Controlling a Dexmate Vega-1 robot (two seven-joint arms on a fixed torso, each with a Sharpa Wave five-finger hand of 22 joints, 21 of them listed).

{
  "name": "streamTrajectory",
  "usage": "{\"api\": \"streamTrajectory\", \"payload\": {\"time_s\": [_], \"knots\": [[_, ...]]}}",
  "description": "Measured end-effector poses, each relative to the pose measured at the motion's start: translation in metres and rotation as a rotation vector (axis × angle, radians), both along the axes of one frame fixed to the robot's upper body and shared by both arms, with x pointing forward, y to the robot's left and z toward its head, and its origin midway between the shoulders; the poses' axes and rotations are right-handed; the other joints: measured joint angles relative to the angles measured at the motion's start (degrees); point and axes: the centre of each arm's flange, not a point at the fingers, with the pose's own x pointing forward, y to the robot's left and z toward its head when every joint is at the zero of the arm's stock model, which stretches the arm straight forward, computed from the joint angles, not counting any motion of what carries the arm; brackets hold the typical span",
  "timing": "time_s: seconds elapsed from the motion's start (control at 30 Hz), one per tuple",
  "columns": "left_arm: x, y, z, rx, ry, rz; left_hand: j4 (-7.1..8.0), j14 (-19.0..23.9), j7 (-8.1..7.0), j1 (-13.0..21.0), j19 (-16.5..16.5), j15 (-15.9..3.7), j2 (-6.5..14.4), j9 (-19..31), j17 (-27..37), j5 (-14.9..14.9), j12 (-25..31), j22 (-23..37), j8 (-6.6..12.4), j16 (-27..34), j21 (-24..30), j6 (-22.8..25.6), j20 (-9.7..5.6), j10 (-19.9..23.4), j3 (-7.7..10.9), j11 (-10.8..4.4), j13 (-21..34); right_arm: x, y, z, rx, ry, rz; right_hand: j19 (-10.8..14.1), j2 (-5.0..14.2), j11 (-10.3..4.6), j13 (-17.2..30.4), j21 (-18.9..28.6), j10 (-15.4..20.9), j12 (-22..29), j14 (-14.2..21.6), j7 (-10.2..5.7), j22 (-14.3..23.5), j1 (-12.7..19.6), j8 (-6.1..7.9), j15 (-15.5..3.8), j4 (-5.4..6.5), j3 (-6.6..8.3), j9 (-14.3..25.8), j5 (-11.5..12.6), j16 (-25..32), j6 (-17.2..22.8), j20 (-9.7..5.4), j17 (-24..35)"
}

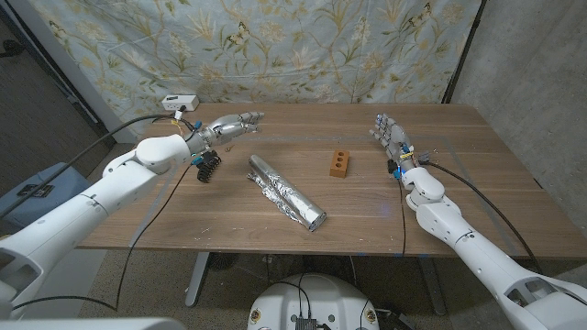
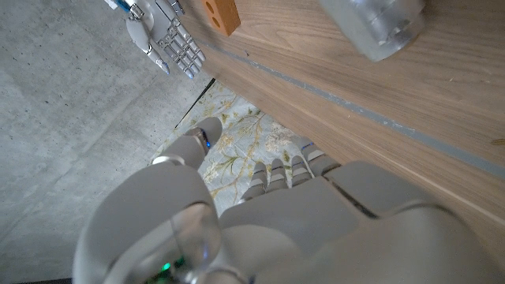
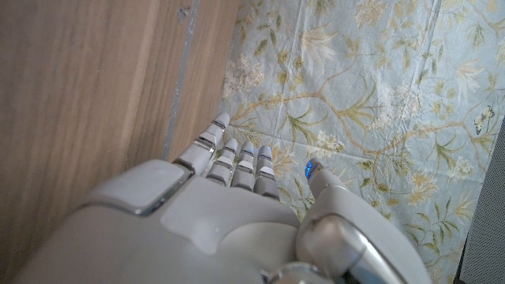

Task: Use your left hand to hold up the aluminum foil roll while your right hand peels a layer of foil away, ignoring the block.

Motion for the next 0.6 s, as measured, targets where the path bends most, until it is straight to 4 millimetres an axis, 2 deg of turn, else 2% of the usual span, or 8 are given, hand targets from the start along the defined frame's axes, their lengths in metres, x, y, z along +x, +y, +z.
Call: {"api": "streamTrajectory", "payload": {"time_s": [0.33, 0.6], "knots": [[-0.016, -0.003, 0.001, 0.123, -0.025, 0.021, 0.08, -0.6, -0.4, 1.1, -0.7, -0.61, -0.2, 0.0, 0.0, 0.6, 0.0, 0.0, 0.0, 0.0, 0.0, -1.2, -0.32, -0.6, -0.41, 0.01, 0.3, -0.006, 0.001, -0.007, 0.015, -0.004, -0.006, 0.0, 0.0, 0.3, 0.0, 0.0, -0.3, 0.0, 0.0, 0.0, 0.0, 0.0, 0.0, -0.03, 0.0, 0.0, 0.0, 0.0, 0.0, 0.0, 0.0, 0.0], [-0.031, -0.006, 0.005, 0.215, -0.04, 0.07, 0.01, 0.5, 0.52, 3.6, -0.4, -1.02, -1.0, 0.0, 0.0, 1.0, 0.7, 0.0, 0.93, 0.2, 0.3, 0.3, 0.01, 0.1, -0.48, -0.69, 0.5, -0.014, 0.003, -0.009, 0.024, -0.021, -0.01, 0.0, 0.24, 0.51, 0.0, 0.0, -0.5, 0.0, -0.2, 0.0, 0.0, 0.2, 0.0, -0.2, 0.0, 0.0, 0.0, 0.0, 0.0, 0.0, 0.0, 0.0]]}}
